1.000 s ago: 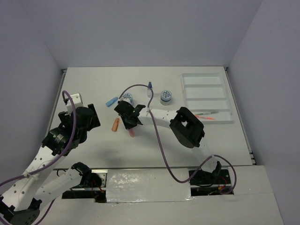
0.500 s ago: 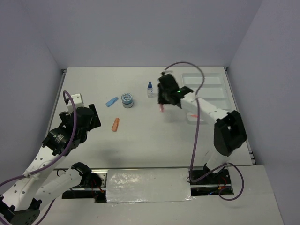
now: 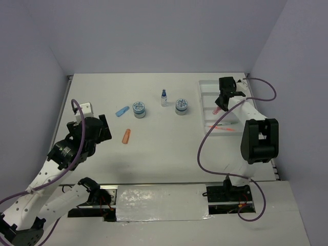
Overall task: Sort the stationery into containers
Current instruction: Place the stationery in the storage box, then pick up the stationery from the center of the board.
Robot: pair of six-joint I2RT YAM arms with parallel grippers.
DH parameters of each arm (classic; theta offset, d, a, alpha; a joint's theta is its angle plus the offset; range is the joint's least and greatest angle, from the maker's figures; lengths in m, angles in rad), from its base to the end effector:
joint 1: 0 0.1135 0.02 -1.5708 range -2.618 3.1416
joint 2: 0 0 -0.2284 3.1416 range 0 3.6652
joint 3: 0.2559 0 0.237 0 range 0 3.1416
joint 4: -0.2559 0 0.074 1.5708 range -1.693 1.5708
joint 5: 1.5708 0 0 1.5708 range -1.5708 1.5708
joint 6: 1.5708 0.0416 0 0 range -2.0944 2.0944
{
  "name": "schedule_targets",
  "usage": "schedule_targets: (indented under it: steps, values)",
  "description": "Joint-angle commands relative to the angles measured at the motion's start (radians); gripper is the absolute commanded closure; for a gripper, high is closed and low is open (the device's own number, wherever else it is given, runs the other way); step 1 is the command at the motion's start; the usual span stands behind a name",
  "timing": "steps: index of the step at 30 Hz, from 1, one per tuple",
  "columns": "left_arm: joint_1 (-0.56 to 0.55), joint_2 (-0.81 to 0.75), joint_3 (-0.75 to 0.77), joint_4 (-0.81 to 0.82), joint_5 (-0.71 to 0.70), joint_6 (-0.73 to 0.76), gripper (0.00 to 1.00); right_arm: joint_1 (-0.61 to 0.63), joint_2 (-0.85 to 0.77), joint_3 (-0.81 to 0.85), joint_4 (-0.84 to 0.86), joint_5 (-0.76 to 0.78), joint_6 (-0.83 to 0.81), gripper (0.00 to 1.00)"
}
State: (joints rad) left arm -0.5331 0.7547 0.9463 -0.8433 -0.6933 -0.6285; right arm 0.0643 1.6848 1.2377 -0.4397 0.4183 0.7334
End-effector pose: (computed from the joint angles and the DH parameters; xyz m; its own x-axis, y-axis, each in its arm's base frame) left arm 0.1440 -0.0541 0.3082 -0.3951 -0.2919 -0.8710 -0.3449 0.9259 -0.1539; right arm 0.3498 0.0056 0.2086 -0.4424 0.5845 -0.6802 0.6644 0.7230 0.1891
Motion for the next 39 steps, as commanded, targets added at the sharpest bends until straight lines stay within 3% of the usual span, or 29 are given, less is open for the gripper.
schedule_targets:
  steps: [1,7,8,9,11,12,17,22,24,27,28,31,34,37,39]
  values:
    - [0.004,-0.012,-0.001,0.041,0.018,0.029,0.01,-0.041,0.042,-0.029,0.073,-0.067,0.075,0.95]
    - [0.004,-0.023,-0.007,0.059,0.046,0.046,0.01,-0.057,0.042,-0.069,0.151,-0.098,0.072,0.88]
    - [0.004,-0.022,-0.006,0.061,0.049,0.049,0.01,-0.057,0.042,-0.07,0.156,-0.096,0.069,0.82]
    - [0.004,-0.022,-0.007,0.061,0.049,0.049,0.01,-0.057,0.041,-0.072,0.159,-0.099,0.055,0.7]
    - [0.004,-0.02,-0.004,0.058,0.046,0.046,0.01,-0.057,0.033,-0.075,0.154,-0.096,0.054,0.6]
    - [0.004,-0.018,-0.006,0.055,0.043,0.046,0.01,-0.057,0.026,-0.083,0.162,-0.101,0.047,0.46]
    - [0.004,-0.017,-0.007,0.058,0.043,0.047,0.01,-0.057,0.007,-0.055,0.142,-0.101,0.02,0.17]
    - [0.004,-0.005,0.003,0.04,0.009,0.014,0.01,-0.069,-0.031,-0.046,0.137,-0.111,-0.008,0.15]
    - [0.007,0.012,0.026,-0.02,-0.09,-0.037,0.01,0.014,-0.12,-0.095,0.185,-0.13,-0.077,0.15]
    - [0.045,0.052,0.08,-0.192,-0.241,-0.207,0.01,0.234,-0.262,-0.147,0.213,-0.011,-0.161,0.14]
    - [0.064,0.06,0.091,-0.232,-0.268,-0.291,0.01,0.367,-0.324,-0.161,0.223,0.017,-0.176,0.14]
    - [0.143,0.04,0.101,-0.28,-0.301,-0.333,0.01,0.597,-0.362,-0.184,0.197,0.083,-0.125,0.04]
    - [0.234,-0.006,0.091,-0.248,-0.285,-0.309,0.01,0.728,-0.274,-0.143,0.165,0.097,-0.069,0.0]
    - [0.295,-0.055,0.068,-0.164,-0.238,-0.225,0.01,0.859,-0.089,0.0,0.09,0.121,-0.025,0.0]
    - [0.311,-0.083,0.045,-0.12,-0.206,-0.165,0.01,0.933,0.022,0.182,-0.035,0.161,0.012,0.0]
